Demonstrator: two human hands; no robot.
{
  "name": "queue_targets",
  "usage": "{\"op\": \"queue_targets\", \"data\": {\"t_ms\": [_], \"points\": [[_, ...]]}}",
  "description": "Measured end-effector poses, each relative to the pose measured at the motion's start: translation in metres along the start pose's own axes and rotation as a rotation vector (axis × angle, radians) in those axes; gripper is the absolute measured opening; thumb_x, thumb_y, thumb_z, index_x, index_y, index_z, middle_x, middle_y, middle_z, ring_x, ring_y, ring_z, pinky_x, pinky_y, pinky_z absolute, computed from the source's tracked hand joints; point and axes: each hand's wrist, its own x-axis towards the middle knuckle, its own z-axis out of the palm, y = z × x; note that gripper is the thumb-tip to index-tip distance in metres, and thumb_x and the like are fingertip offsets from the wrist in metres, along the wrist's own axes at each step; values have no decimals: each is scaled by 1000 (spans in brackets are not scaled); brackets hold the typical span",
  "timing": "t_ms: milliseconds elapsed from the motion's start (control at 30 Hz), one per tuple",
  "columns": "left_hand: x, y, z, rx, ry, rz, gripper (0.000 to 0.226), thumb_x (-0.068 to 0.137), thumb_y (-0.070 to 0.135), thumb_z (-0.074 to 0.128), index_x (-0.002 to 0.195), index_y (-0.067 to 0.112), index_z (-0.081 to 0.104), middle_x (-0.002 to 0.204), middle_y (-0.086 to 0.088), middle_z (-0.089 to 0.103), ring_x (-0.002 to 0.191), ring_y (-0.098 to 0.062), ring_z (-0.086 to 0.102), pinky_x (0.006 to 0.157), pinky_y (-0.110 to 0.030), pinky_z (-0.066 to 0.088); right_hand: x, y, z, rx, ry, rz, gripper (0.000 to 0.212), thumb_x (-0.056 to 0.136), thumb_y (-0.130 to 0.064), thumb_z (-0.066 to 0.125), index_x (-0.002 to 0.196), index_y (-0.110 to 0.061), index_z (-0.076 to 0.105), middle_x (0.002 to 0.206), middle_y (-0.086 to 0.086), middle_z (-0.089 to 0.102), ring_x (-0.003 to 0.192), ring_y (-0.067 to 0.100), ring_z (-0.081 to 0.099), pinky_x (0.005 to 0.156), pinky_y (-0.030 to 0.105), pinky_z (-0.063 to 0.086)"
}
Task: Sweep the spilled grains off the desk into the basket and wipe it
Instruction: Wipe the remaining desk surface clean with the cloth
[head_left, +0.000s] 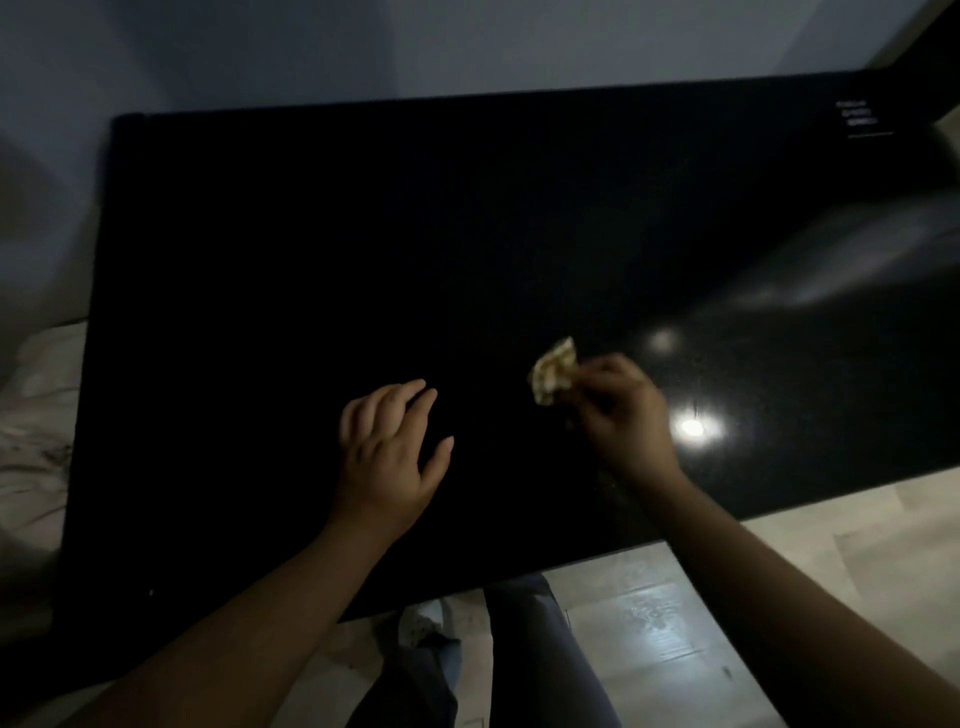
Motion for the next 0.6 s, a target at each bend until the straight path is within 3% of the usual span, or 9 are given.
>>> {"op": "queue_targets", "data": {"t_ms": [67,100,167,233,333,433,600], "points": [[0,0,1,5,21,12,50,90,44,44,125,11,59,131,-6,55,120,-26,46,103,-47,32,29,2,-8,0,158,50,12,87,-11,67,96,-12,74,94,-8,57,83,10,60,73,16,49],[0,0,1,12,24,16,50,91,44,44,125,11,59,131,-7,55,120,-26,46,103,-48,33,43,7,-8,2,178,87,14,88,-14,66,99,-12,73,97,-8,57,88,12,60,77,21,51],[-1,1,0,23,10,5,51,90,45,43,126,11,58,132,-7,54,120,-26,44,103,-48,32,62,18,0,-46,142,127,18,88,-18,66,104,-12,72,104,-5,58,97,17,60,86,35,53],[-1,1,0,28,3,0,51,90,45,42,126,12,57,132,-6,53,121,-26,43,103,-48,32,61,28,13,-95,120,113,19,86,-19,68,103,-13,73,103,-6,58,100,20,60,89,38,51],[-1,0,0,23,4,24,49,91,43,45,126,11,57,132,-7,53,121,-27,44,103,-47,31,22,28,24,-75,96,30,16,82,-14,71,97,-16,75,98,-9,58,95,21,60,83,33,50],[-2,1,-2,34,-41,11,50,92,43,45,130,12,53,136,-5,49,124,-25,41,106,-46,28,-42,23,26,-98,66,3,18,80,-13,72,97,-18,75,99,-3,62,93,20,58,80,39,51],[-3,3,-4,56,-73,-1,48,94,42,44,132,14,50,138,-4,46,128,-24,38,109,-45,25,-117,4,26,-61,85,50,24,81,-33,61,97,-23,76,96,-9,59,90,6,51,75,30,47]]}}
